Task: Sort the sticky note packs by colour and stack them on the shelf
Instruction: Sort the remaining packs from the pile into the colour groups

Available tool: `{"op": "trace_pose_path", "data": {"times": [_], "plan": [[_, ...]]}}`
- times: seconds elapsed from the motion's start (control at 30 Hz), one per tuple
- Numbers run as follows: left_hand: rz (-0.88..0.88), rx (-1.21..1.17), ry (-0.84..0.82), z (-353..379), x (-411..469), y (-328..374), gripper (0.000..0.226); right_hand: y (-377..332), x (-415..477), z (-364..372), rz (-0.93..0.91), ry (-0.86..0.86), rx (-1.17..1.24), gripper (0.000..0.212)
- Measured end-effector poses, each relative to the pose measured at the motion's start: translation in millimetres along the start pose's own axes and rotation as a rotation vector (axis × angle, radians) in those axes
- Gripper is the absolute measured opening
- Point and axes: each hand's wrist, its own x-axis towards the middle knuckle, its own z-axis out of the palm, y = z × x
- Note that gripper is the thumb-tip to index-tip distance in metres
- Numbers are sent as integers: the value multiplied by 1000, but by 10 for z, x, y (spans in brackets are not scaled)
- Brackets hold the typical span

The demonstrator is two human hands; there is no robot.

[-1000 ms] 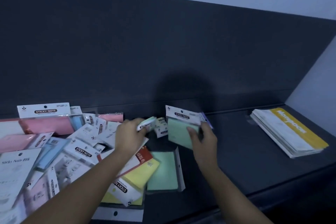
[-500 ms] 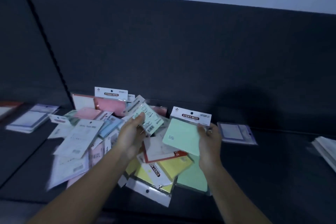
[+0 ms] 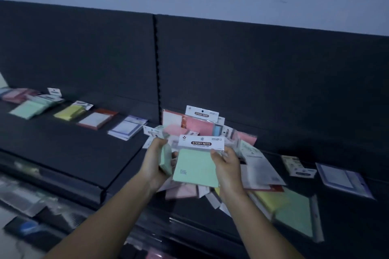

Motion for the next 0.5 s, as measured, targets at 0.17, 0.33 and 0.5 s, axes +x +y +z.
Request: {"op": "trace_pose_path", "data": {"times": [0.17,0.33,0.5], "plan": [[41,-66,61,-644,-216,504,30,4,-244,693,-12,1,-1,12],[214,151,232,-1393,-564,884,33,82,-581,1465,4,-64,1,8],[345,236,339,-2147,-933,1308,36,192,-918,2222,25,-143,29,7]]}}
